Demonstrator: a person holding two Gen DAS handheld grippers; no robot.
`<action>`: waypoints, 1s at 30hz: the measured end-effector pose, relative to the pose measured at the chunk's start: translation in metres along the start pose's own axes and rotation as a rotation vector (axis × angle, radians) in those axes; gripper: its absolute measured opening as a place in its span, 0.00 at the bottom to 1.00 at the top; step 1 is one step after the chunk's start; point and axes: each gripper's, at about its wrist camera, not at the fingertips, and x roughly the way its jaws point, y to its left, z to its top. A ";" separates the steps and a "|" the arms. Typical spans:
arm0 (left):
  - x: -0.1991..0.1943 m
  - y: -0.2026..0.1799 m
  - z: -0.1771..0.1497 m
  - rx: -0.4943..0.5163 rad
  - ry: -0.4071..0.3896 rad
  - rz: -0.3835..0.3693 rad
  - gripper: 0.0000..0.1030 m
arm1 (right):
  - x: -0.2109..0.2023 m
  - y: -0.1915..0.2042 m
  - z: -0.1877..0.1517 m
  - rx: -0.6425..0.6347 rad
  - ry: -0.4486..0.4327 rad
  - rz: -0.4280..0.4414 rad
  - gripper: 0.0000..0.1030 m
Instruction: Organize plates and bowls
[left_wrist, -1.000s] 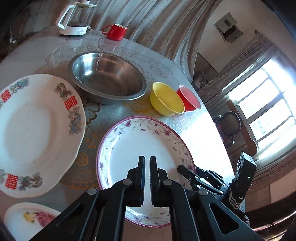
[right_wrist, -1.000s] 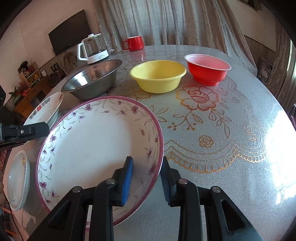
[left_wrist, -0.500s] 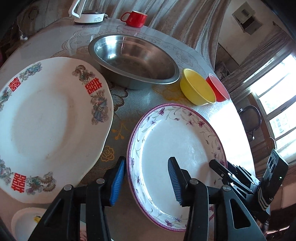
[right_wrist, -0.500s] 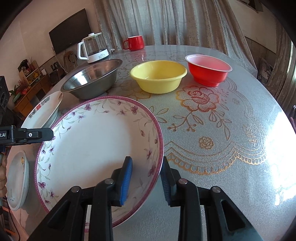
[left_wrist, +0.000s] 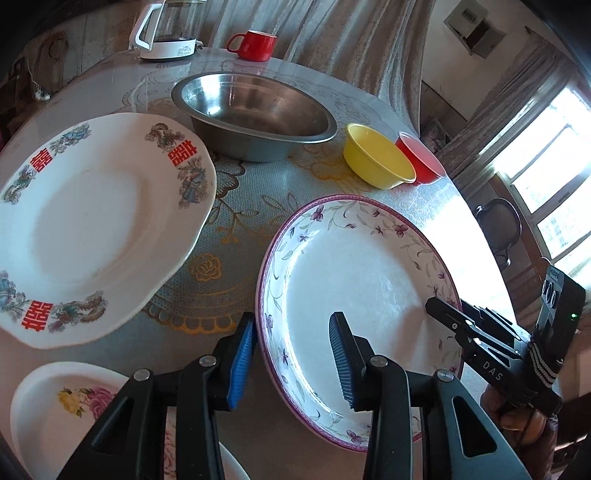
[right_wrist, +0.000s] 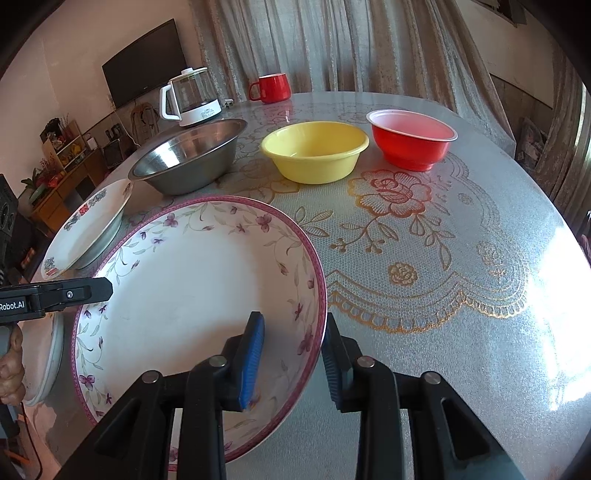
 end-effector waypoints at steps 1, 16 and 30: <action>-0.003 -0.001 -0.003 0.006 -0.005 0.000 0.38 | -0.003 0.001 -0.002 -0.002 0.000 0.003 0.29; -0.019 -0.010 -0.039 0.057 -0.022 0.029 0.38 | -0.018 0.012 -0.029 -0.025 0.017 -0.024 0.29; -0.025 -0.009 -0.042 0.045 -0.060 0.036 0.41 | -0.019 0.014 -0.031 -0.002 0.018 -0.036 0.32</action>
